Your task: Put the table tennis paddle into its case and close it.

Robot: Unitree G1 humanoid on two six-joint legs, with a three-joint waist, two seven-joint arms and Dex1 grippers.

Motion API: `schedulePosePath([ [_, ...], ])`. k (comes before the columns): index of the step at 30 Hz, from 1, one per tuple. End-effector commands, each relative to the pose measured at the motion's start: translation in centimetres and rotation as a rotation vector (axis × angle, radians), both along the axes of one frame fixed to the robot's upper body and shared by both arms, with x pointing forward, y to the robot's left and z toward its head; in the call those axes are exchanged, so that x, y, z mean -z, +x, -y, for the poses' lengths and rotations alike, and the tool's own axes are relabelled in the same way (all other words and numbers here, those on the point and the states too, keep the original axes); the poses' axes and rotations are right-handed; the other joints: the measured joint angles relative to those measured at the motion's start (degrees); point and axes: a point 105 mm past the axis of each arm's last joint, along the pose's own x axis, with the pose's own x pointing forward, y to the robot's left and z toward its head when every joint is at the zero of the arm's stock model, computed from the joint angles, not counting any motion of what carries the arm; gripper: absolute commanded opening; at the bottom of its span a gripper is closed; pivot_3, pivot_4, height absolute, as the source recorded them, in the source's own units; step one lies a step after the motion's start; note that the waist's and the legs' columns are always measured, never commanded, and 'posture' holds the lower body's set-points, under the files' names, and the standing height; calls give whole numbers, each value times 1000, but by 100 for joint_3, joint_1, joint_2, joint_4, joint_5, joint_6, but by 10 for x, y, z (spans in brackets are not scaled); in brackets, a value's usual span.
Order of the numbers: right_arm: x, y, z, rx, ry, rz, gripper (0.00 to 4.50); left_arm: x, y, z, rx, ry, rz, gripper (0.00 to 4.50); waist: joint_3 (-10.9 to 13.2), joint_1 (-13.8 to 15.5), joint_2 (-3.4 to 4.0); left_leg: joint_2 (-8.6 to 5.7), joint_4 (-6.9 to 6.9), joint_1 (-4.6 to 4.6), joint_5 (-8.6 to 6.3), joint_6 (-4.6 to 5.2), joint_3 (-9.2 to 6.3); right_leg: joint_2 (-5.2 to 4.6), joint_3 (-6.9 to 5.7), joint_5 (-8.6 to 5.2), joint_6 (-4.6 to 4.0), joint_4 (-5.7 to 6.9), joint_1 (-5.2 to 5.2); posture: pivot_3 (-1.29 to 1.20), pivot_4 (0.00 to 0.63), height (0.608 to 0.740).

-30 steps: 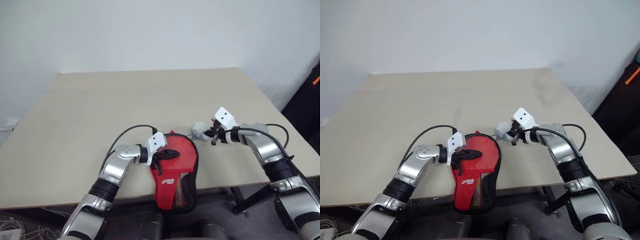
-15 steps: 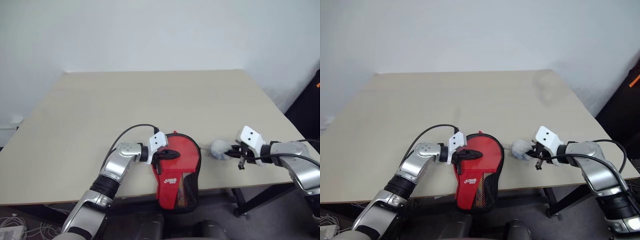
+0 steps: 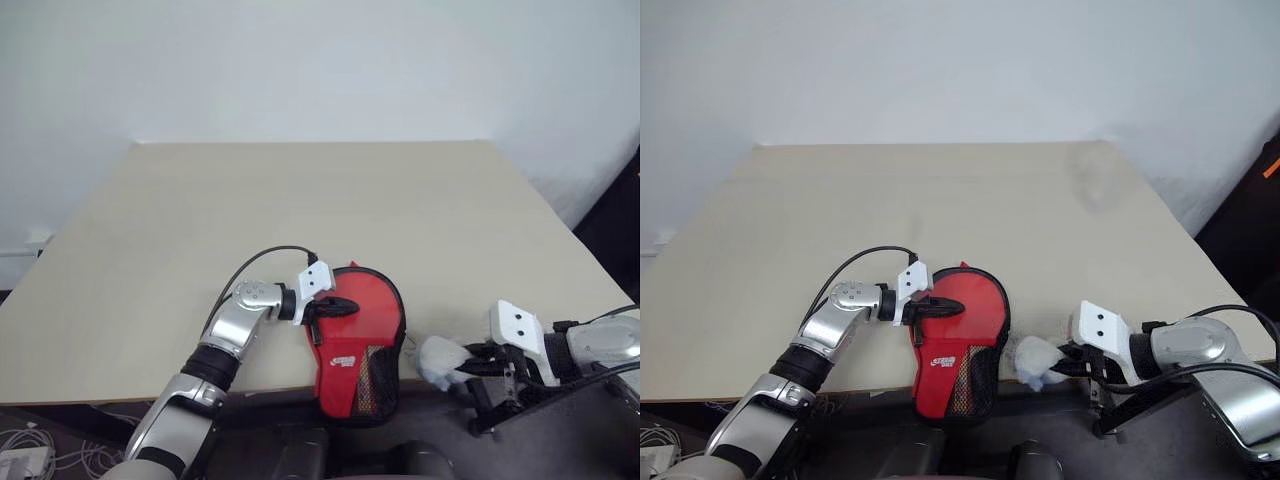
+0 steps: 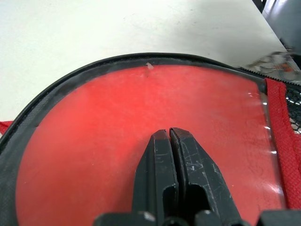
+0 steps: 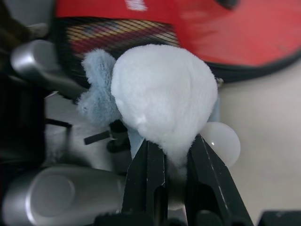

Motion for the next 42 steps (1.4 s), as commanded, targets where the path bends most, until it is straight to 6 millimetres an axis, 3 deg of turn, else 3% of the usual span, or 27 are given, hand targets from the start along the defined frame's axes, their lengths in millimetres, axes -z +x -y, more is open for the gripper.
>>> schedulePosePath([
  [1,-9,-12,-6,-83,10,-6,257,20,-3,-10,-18,86,-48,0,0,-2,-1,0,0,0,-1,1,0,0,1,0,0,0,0,0,0,715],
  [15,-5,-58,-15,-247,26,-111,257,19,0,-10,-20,96,-44,0,1,0,-8,0,0,0,-6,9,-1,-3,1,-2,8,-7,4,0,0,715],
  [24,-9,-74,-21,-316,53,-144,257,19,1,-7,-21,92,-49,0,1,-1,-12,2,-1,0,-7,10,-3,-4,1,-1,9,-10,5,0,0,715],
  [27,-11,-70,-20,-289,58,-146,1062,19,1,-7,-34,83,-70,0,1,1,-13,2,-1,0,-7,10,-3,-5,1,-1,9,-11,6,0,0,715],
  [30,-20,-61,-19,-251,79,-132,2154,18,1,-9,-50,71,-87,0,1,-2,-13,2,-2,0,-7,10,-3,-5,1,-1,9,-13,6,0,0,715],
  [33,-37,-49,-16,-198,134,-113,3291,10,1,-11,-48,56,-86,581,2,-4,-14,2,-3,0,-7,10,-4,-5,1,-1,9,-14,6,0,0,715],
  [36,-50,-32,-11,-122,180,-69,4335,-8,-2,-12,-43,7,-90,1563,9,-15,-25,2,-11,0,-7,10,-5,-5,0,-1,9,-20,3,0,0,715],
  [37,-55,-24,-10,-90,198,-53,4500,-13,-2,-14,-47,-3,-88,1960,9,-14,-26,3,-13,-1,-7,10,-4,-5,-1,-1,9,-21,-1,0,0,715],
  [42,-75,41,2,229,352,109,4500,-54,4,-40,-155,-71,-27,3704,29,-48,-44,9,-29,-4,-7,8,-4,-3,-19,19,11,-59,-4,0,0,715],
])
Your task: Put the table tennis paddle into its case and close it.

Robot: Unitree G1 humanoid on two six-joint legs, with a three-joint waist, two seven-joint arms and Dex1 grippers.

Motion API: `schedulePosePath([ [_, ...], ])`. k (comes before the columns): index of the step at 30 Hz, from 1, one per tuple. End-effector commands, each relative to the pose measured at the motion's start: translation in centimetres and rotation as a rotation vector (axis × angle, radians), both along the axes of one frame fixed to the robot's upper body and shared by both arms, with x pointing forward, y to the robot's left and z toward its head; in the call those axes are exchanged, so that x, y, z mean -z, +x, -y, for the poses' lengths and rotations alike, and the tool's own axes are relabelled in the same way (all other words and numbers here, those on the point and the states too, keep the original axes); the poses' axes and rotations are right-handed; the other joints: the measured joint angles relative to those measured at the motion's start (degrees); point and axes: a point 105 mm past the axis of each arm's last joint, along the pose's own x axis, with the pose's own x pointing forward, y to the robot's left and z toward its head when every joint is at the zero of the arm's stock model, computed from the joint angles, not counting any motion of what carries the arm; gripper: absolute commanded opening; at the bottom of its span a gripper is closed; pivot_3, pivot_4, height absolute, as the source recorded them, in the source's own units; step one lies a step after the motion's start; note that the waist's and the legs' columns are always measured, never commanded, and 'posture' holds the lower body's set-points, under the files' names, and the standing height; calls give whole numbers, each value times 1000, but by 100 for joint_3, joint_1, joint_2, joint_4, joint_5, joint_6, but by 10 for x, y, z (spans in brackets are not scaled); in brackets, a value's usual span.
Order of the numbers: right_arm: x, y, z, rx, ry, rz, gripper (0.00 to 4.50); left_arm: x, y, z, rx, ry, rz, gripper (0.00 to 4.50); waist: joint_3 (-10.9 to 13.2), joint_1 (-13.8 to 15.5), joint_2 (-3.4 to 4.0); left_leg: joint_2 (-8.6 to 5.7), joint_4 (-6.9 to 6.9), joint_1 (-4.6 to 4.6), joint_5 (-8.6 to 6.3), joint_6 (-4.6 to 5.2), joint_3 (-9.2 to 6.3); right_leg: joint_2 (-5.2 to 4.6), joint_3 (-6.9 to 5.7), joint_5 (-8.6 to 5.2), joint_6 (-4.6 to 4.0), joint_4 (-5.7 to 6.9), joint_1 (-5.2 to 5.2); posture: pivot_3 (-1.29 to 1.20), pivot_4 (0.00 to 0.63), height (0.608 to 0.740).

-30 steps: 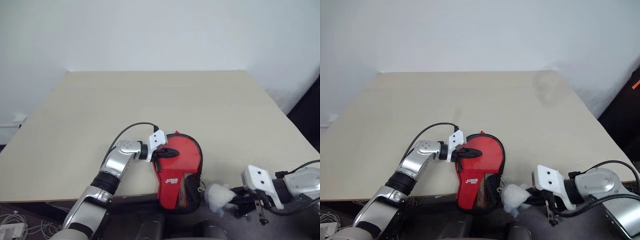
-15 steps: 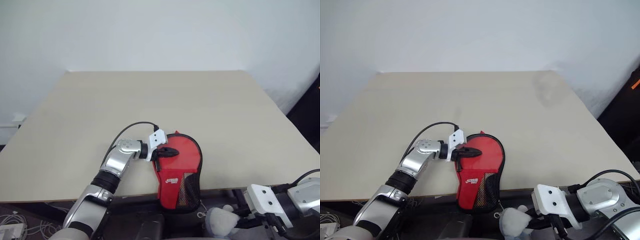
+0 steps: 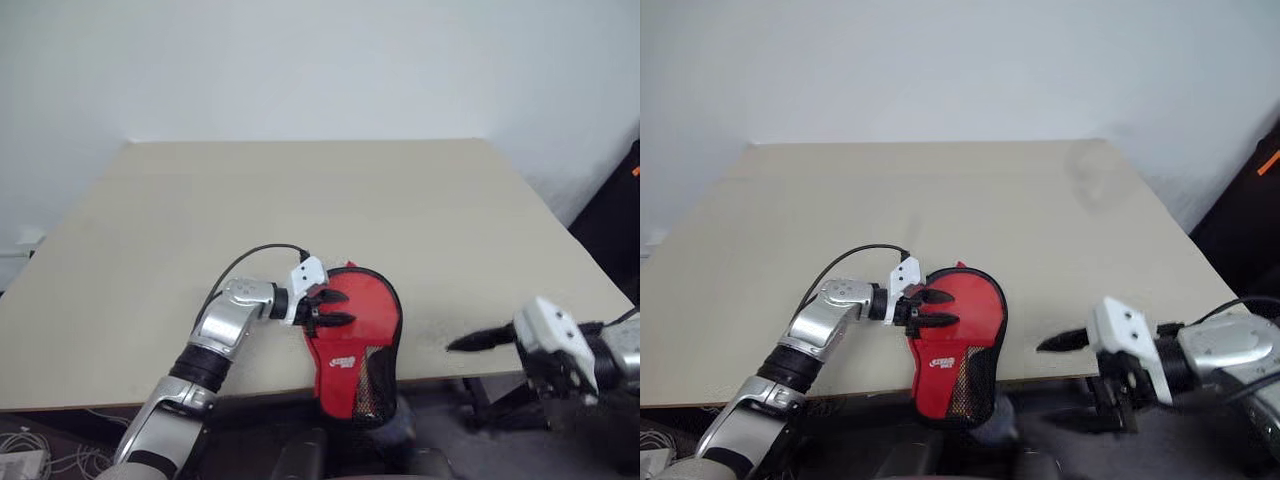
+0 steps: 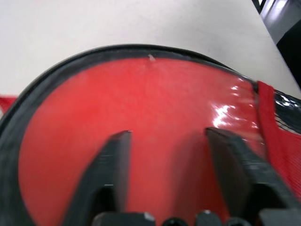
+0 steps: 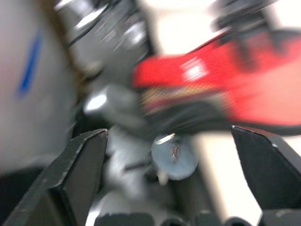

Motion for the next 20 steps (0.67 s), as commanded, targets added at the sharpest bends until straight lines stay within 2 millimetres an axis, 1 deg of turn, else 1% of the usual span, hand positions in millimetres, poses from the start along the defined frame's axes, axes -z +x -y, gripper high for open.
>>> schedulePosePath([
  [1,-9,38,7,227,108,48,4500,-47,9,-18,-101,-95,87,4088,6,-3,-13,0,-3,0,0,-1,0,0,-2,2,-1,-6,0,0,0,715],
  [2,-7,44,3,259,130,49,4500,-56,9,-24,-128,-123,86,4473,7,0,-9,0,-8,-1,1,-2,0,0,-4,3,-1,-13,0,0,0,715],
  [3,-5,47,0,278,142,55,4500,-64,8,-29,-150,-149,87,4473,7,9,-9,-1,-11,-4,0,-2,1,0,-2,3,-1,-19,-1,0,0,715],
  [5,1,56,-7,327,161,54,4500,-77,14,-44,-240,-190,130,4473,6,42,-7,-4,-17,-7,1,-8,3,-1,-3,2,1,-28,-3,0,0,715],
  [6,3,61,-10,353,176,61,4500,-83,17,-54,-291,-222,133,4473,6,41,-7,-6,-17,-8,13,-35,4,-3,-3,-1,6,-30,-2,0,0,715],
  [8,5,71,-19,395,202,61,4500,-93,22,-76,-382,-274,131,4473,7,31,-6,-9,-16,-10,12,-37,13,-3,0,-1,8,-31,-3,0,0,715],
  [10,4,78,-24,422,225,70,4500,-98,28,-96,-471,-291,147,4473,8,14,-5,-9,-13,-9,13,-37,19,0,2,1,9,-27,-4,0,0,715],
  [13,2,91,-23,486,263,54,4500,-93,28,-124,-577,-241,178,4473,7,-4,-5,-8,-9,-7,14,-38,22,6,-1,7,13,-24,-3,0,0,715],
  [15,3,95,-24,493,274,44,4500,-86,24,-133,-617,-226,174,4473,7,4,-2,-9,-11,-5,14,-39,29,6,-4,9,14,-24,-3,0,0,715],
  [17,7,99,-27,497,262,36,4500,-74,18,-138,-663,-214,159,4473,7,5,-4,-12,-13,-6,14,-39,32,4,0,9,14,-26,-4,0,0,715],
  [20,7,102,-35,469,267,24,4500,-59,10,-135,-706,-216,129,4473,7,0,-4,-13,-21,-6,14,-40,46,4,9,11,16,-26,-12,0,0,715],
])
